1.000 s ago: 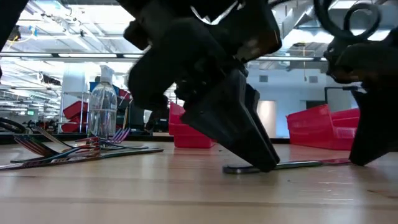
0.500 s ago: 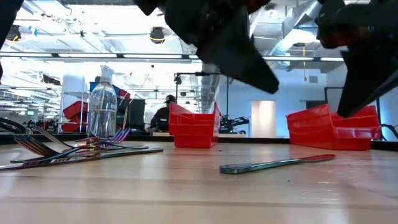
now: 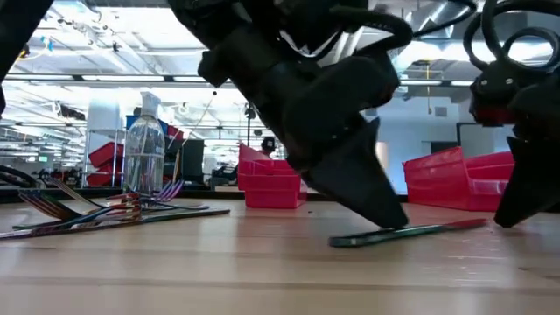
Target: Sort silverware
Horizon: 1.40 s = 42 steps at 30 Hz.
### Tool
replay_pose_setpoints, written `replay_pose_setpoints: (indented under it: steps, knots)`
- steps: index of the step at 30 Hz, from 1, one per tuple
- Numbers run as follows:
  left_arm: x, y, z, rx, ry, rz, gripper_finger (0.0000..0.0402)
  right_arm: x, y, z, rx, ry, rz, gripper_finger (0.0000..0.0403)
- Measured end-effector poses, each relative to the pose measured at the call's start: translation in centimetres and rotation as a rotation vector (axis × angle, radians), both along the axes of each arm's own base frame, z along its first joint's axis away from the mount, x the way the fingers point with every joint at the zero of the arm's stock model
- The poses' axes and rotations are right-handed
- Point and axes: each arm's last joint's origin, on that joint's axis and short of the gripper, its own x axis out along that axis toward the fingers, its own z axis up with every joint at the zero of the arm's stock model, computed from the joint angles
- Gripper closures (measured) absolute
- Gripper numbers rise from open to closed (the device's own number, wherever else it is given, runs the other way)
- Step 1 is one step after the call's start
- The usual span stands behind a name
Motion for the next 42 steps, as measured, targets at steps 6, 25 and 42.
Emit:
replay_pose_setpoints:
  steps: [6, 25, 42]
  knots:
    - [0.6, -1.6, -1.1, -0.063, -0.091, 0.036, 0.0274, 0.6, -0.9, -0.3, -0.037, 0.020, 0.073, 0.0403]
    - [1.3, -1.7, -0.6, -0.062, -0.176, 0.109, 0.0274, 3.5, -3.5, 0.0, -0.119, -0.048, 0.172, 0.0403]
    - [2.3, -0.1, 7.1, 0.600, -0.101, -0.309, 0.0274, -1.3, -3.1, 7.5, 0.024, -0.182, 0.190, 0.0403]
